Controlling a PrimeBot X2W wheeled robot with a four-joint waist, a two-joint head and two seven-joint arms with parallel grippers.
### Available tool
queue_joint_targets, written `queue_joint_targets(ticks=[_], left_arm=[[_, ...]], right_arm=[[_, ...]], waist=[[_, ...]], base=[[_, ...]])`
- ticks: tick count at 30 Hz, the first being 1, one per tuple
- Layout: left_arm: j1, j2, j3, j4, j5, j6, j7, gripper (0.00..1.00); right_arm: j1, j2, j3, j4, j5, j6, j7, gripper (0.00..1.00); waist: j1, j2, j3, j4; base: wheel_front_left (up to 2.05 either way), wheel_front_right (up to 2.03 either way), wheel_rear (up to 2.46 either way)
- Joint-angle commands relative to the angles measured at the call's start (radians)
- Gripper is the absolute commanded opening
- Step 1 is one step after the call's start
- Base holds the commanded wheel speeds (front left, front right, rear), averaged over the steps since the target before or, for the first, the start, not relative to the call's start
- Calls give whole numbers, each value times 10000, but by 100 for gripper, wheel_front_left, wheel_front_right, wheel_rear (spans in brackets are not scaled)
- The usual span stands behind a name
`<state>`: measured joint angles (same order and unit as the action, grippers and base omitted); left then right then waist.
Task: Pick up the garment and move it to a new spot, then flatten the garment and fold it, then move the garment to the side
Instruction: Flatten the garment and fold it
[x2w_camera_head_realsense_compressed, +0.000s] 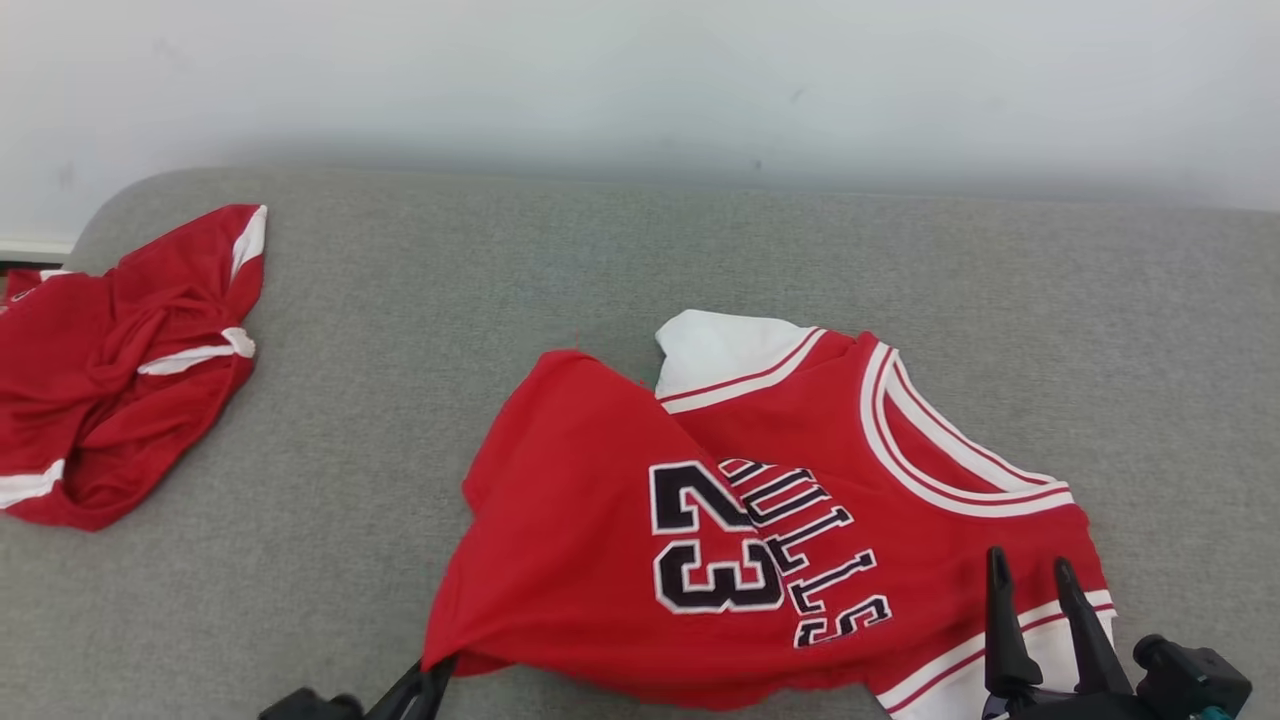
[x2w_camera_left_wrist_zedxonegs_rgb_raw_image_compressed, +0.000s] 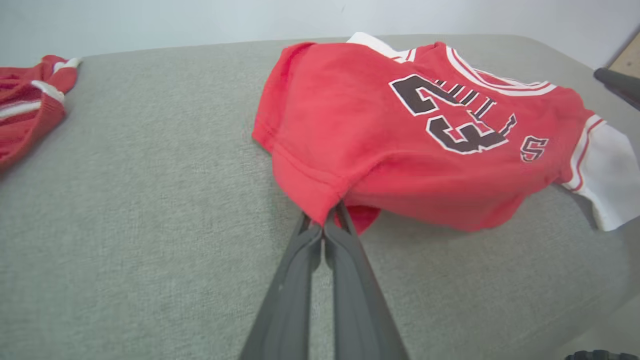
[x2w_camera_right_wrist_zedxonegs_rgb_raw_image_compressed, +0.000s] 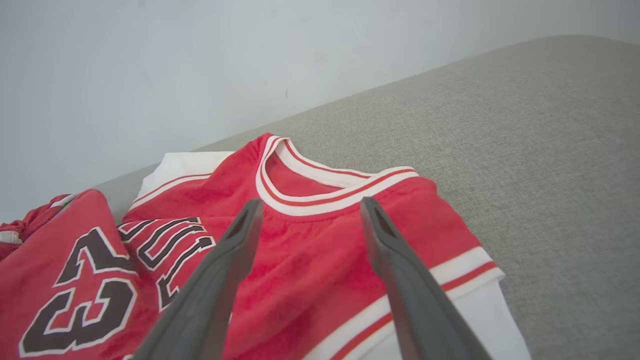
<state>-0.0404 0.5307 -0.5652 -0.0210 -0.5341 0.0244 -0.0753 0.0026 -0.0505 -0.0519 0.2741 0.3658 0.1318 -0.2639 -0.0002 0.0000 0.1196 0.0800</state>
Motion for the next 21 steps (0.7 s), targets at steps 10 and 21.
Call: queue_joint_targets(ticks=[10,21], left_arm=[[-163,-123,71,213,-340,-168,-201,0],[-2728,-585,-61,2364,-234,-1132,-350,0]], right_arm=[[-233,1,3,90,-296,-22,-2,100],[-464,1,103,105,-353,-24,-2,100]], waist=[[2,0,41,-24],[2,0,237,-882]], base=[[0,0,0],[0,0,0]])
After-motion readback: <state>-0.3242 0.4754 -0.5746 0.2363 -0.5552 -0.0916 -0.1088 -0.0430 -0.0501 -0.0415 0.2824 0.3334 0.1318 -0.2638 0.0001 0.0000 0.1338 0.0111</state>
